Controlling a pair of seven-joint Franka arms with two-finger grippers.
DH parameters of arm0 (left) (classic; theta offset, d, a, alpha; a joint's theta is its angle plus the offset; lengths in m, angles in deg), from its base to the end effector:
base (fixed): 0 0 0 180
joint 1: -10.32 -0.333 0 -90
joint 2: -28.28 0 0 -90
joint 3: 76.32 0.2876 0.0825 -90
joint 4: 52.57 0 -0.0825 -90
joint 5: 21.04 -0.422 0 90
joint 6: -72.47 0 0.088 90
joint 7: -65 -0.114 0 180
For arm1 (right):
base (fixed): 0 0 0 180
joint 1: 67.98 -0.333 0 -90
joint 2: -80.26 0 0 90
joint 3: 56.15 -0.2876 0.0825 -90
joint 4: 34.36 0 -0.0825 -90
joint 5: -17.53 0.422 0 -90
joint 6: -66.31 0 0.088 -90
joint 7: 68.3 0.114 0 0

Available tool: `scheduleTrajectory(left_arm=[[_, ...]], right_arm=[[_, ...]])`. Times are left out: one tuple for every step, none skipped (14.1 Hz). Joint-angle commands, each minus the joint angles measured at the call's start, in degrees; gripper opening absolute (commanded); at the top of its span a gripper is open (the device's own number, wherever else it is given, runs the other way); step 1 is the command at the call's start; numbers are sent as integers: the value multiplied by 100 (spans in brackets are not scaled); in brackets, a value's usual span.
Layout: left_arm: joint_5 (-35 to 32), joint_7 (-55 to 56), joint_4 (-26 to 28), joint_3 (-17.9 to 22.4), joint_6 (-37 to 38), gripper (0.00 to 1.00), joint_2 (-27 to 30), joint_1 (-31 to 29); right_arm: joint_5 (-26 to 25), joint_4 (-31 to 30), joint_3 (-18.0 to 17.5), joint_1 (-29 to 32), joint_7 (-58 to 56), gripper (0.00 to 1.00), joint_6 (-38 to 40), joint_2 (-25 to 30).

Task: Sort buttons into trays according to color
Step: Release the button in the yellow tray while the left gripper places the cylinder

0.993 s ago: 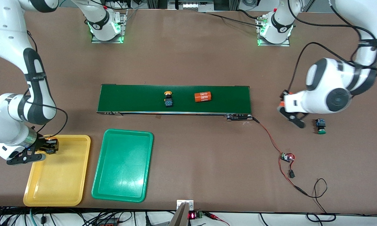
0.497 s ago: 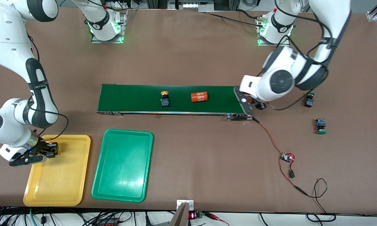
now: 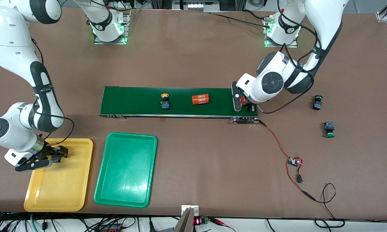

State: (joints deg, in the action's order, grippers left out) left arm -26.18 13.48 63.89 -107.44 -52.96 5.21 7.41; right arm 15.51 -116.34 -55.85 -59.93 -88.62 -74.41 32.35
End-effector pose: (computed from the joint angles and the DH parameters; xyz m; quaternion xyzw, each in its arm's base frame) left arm 0.5200 -0.2818 0.1991 0.7488 -0.6528 -0.0757 0.0863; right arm 0.7454 -0.1089 0.1618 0.9885 0.1173 0.0879 0.0372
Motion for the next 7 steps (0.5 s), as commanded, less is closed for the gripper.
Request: scheduleTrajectory(left_arm=[[-155,-157,105,1,-228,15,92,10],[-146,-157,114,1,-306,30,92,45],[-137,-157,114,-8,-394,99,83,45],[-137,-157,114,-8,-404,100,91,45],[-137,-157,114,-8,-387,100,144,45],[-137,-157,105,-8,-369,100,179,36],[-129,-157,70,-17,-351,100,293,19]], right_arm=[[481,-905,66,-417,221,100,227,973],[535,-1151,75,-540,457,100,464,1316],[536,-1354,92,-645,694,100,683,1607],[536,-1530,101,-716,940,100,912,1897],[536,-1714,101,-856,1230,100,1193,2204],[536,-1864,101,-997,1442,100,1448,2451],[536,-1987,101,-1172,1600,100,1590,2671]])
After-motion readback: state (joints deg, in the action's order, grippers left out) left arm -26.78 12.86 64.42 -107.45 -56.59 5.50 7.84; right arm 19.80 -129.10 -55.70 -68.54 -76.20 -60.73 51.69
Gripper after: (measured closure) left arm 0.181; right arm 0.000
